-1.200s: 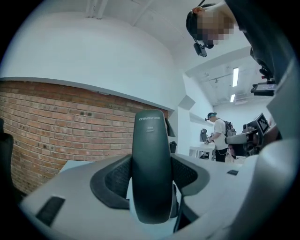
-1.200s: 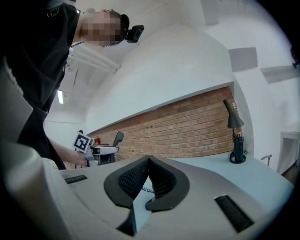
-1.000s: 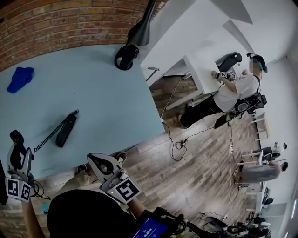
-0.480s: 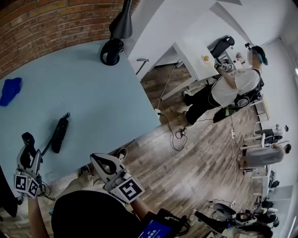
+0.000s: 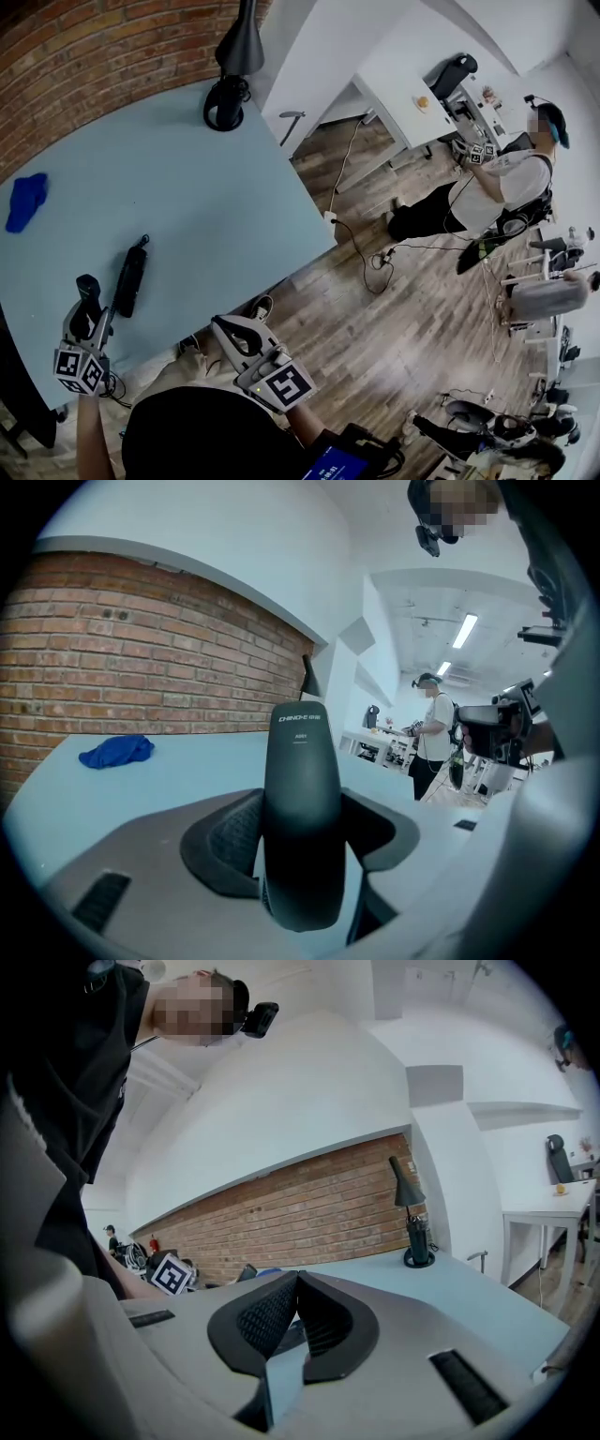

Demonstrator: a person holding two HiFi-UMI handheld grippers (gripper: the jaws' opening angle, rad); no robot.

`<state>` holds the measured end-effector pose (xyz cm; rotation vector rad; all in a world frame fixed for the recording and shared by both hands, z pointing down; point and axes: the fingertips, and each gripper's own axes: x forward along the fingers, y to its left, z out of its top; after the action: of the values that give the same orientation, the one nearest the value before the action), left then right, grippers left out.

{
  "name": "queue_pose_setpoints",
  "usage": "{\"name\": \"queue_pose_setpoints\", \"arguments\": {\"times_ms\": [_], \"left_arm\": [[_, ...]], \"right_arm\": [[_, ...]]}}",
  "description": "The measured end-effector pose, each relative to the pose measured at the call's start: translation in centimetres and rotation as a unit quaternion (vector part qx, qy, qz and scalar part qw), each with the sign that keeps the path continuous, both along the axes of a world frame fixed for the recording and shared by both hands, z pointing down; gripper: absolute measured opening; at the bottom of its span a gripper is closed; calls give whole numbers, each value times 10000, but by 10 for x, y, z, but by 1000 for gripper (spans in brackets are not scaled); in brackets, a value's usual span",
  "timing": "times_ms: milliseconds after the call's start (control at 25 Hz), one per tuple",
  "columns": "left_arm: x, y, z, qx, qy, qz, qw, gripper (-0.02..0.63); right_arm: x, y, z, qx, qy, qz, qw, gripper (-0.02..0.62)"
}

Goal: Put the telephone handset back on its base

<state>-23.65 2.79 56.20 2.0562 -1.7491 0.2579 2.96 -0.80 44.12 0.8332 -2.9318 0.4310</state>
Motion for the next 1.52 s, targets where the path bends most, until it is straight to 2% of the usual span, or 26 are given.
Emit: {"name": "queue_pose_setpoints", "arguments": {"times_ms": [440,840,960,1520], "left_arm": [[20,-22,56,-627,19,113,9980,279],[35,-64,82,-867,-94,451,9952,279],[40,-73,91,-1031,-170,592,9928,279],[41,-87,118,-1397,-407,530,9879,279]], "right_arm": [[31,-1,-3,-53,72,242,9997,15],[63,9,6,-233,241,579,9978,15],[63,9,6,-173,304,560,9978,15],[60,9,6,-77,384,552,9977,15]]}}
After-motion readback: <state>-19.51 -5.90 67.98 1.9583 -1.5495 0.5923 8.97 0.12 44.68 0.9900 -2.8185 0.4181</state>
